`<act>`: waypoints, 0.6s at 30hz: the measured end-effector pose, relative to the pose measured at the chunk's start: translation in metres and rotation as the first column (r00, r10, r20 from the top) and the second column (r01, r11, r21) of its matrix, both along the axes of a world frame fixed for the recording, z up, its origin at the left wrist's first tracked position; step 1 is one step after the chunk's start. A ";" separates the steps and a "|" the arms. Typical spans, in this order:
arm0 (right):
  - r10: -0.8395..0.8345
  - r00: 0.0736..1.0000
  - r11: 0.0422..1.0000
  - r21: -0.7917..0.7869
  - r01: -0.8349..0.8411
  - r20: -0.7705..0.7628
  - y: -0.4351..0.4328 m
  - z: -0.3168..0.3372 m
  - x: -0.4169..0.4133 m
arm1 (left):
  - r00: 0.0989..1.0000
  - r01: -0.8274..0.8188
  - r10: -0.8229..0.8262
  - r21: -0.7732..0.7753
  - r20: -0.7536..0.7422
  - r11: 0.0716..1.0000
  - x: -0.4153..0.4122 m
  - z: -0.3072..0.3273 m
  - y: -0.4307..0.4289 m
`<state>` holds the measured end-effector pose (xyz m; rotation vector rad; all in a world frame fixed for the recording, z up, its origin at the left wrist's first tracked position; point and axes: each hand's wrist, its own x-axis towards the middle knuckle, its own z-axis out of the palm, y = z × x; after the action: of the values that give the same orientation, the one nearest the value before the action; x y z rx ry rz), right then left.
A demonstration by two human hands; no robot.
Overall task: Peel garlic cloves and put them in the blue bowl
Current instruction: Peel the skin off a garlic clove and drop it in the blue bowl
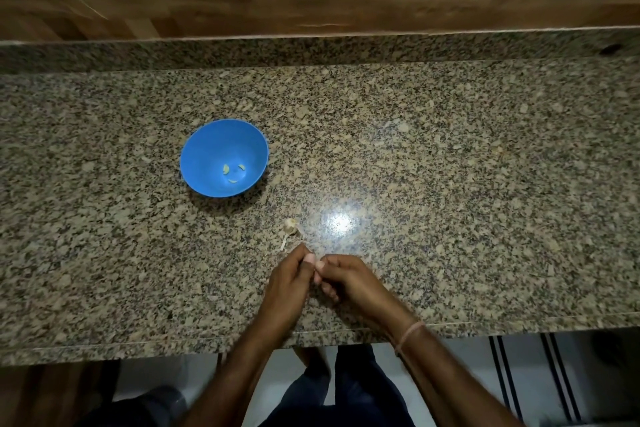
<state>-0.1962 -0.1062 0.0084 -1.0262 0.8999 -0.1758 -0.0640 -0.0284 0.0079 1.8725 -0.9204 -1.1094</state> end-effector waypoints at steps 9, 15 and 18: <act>-0.079 0.995 0.977 0.194 0.090 -0.067 -0.001 0.005 0.010 | 0.996 0.016 -0.016 -0.005 0.084 1.000 -0.004 -0.001 0.000; 0.089 0.965 0.706 -0.668 -0.235 -0.246 -0.004 -0.006 0.006 | 0.841 -0.074 0.232 0.321 -0.489 0.944 0.008 -0.006 -0.004; -0.079 0.996 0.995 0.057 0.081 -0.035 -0.009 0.001 0.016 | 0.999 -0.034 0.033 0.019 0.026 0.999 0.006 -0.009 -0.002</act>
<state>-0.1803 -0.1154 0.0095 -0.9417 0.9710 -0.1999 -0.0583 -0.0304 -0.0016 1.9149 -0.8924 -1.0804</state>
